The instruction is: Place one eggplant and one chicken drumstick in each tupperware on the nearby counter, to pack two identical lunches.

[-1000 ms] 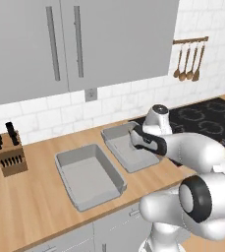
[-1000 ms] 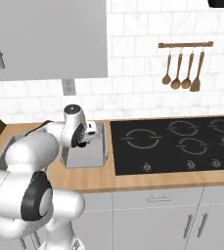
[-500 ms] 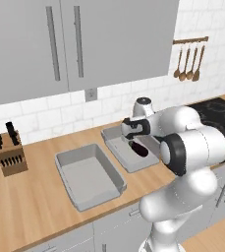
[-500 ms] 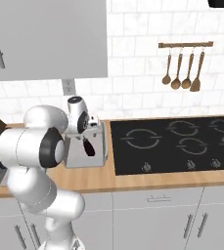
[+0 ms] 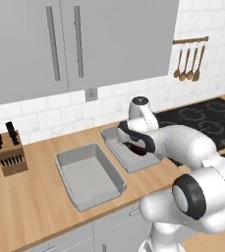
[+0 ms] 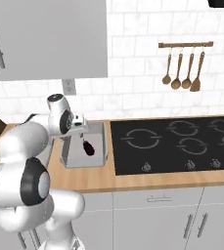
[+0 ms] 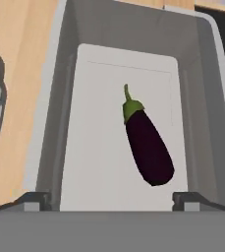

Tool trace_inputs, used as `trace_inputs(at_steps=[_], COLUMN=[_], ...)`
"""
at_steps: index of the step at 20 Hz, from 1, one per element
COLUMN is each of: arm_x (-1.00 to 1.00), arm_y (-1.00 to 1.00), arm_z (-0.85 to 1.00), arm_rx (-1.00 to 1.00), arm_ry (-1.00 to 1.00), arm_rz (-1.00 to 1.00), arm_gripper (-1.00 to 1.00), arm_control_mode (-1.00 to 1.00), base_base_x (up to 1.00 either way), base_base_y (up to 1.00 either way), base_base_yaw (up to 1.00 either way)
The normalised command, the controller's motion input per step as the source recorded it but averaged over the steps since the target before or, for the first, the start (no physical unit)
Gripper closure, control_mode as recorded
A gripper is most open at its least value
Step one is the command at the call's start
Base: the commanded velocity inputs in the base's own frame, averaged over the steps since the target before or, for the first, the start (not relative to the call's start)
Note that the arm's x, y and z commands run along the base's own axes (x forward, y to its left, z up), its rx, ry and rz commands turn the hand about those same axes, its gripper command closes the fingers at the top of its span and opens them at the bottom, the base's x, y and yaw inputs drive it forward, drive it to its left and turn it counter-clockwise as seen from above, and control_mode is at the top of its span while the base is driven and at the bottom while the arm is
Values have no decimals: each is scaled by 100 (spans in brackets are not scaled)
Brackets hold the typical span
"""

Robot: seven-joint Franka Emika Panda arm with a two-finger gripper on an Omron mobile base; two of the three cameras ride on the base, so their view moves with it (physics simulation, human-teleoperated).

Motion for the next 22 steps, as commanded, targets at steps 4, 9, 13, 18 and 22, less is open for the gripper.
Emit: trace_inputs(at_steps=[4,9,13,18,22], arm_x=[-100,-100,0,0,0], arm_y=[16,24,0,0,0], arm_z=[44,25,0,0,0], arm_rx=[0,0,0,0,0], arm_ry=[-15,-14,0,0,0], arm_rz=[1,7,0,0,0], arm_gripper=[-100,-100,-100,-100,-100], arm_control_mode=[-100,-100,100,100,100], base_base_x=[0,0,-100,-100,-81], base_base_y=[0,0,17,20,68], base_base_yaw=[0,0,20,41,68])
